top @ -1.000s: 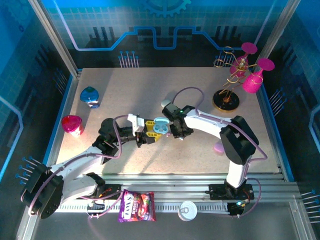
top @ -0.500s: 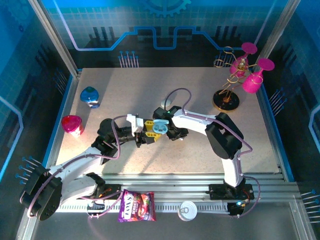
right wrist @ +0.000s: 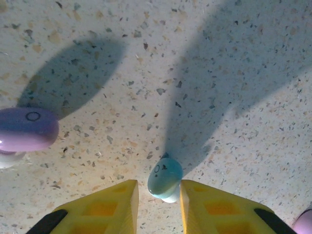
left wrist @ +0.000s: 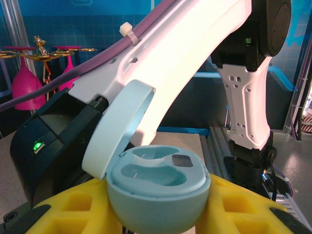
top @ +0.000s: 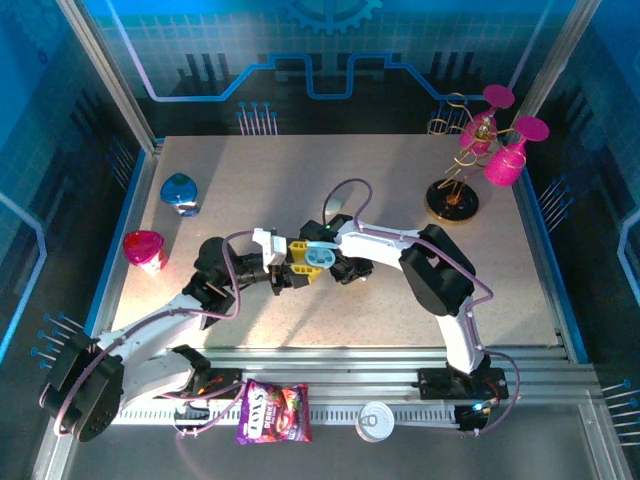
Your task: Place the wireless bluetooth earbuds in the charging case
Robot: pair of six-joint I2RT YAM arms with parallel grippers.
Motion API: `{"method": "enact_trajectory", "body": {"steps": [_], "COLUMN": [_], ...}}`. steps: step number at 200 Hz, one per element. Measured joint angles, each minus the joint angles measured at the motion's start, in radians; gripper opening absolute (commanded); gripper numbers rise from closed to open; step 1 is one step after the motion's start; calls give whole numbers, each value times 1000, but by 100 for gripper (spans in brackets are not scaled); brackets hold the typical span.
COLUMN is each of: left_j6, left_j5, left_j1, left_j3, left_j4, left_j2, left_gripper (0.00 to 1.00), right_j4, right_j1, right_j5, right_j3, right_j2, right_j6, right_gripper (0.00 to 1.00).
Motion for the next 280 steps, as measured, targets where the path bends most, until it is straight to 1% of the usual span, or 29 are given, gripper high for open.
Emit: {"method": "enact_trajectory", "body": {"steps": [121,214,238,268,274,280], "left_j6": [0,0,0,0,0,0], "left_j5": [0,0,0,-1,-1,-1], "left_j1": [0,0,0,0,0,0], "left_j3": [0,0,0,0,0,0], "left_j4": [0,0,0,0,0,0], "left_j2": [-6,-12,-13,-13,-13,-13], "left_gripper": [34,34,34,33,33,33], "right_j4": [-14,-18,14,54,61,67], "right_j1": [8,7,-7,-45,-53,-60], "right_j5": [18,18,-4,-35,-39,-44], "right_j3": [20,24,-9,-69,-82,-93], "right_j2": [47,50,20,-28,-37,-47], "right_j6": [-1,-3,-9,-12,-15,-16], "right_gripper": [23,20,18,19,20,23]}}
